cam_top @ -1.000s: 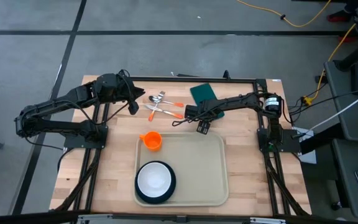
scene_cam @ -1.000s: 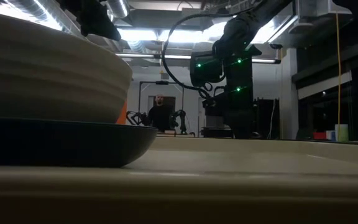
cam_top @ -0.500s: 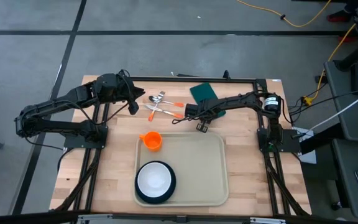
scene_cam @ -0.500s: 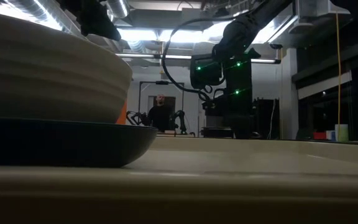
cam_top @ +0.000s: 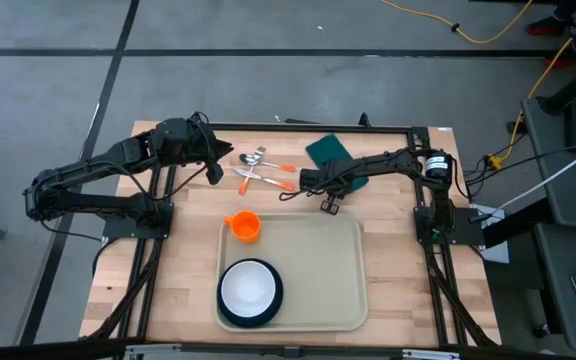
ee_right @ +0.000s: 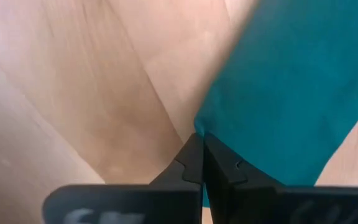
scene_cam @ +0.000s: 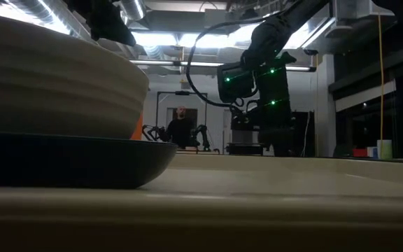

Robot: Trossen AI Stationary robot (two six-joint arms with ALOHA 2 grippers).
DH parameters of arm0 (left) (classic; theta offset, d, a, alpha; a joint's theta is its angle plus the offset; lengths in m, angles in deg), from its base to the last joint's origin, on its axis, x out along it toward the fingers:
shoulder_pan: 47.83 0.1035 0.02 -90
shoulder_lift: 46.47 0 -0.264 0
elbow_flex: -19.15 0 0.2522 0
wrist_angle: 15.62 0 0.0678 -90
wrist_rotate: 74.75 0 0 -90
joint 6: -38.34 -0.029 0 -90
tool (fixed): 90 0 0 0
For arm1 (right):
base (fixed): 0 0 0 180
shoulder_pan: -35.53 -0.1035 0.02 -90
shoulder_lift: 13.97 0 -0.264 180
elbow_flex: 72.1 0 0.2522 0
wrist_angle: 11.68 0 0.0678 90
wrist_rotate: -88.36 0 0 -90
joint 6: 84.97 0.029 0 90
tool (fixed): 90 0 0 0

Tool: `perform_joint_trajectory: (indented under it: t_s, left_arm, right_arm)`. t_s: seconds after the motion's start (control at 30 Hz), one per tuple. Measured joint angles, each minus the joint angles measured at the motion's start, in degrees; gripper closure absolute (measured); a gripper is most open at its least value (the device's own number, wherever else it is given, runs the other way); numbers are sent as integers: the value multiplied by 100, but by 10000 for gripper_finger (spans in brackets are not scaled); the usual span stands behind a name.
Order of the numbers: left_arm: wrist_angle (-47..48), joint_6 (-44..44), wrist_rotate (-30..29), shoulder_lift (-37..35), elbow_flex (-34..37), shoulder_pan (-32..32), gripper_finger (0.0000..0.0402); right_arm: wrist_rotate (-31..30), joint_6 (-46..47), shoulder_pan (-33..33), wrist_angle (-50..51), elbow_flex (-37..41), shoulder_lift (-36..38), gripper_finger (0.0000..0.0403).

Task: Set up tray
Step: Put the dark blue napkin to the right of the black plate on the gray serving tray

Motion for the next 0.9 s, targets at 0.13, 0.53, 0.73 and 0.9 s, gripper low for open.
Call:
perform_joint_trajectory:
  t_s: [0.13, 0.53, 0.73, 0.9]
  left_arm:
    - [4, 1, 0, -1, 0, 0, 353]
    - [15, 0, -2, -2, 0, -1, 354]
    - [19, 0, -2, -2, 0, 0, 351]
    - [32, 0, -2, -2, 0, -2, 351]
  right_arm:
    - [224, 162, -3, 12, -9, 192, 401]
    - [594, 724, 134, 186, -24, 1547, 401]
    - [1190, 1034, 372, 228, -24, 2370, 401]
    - [1537, 1398, 649, 163, -24, 3187, 401]
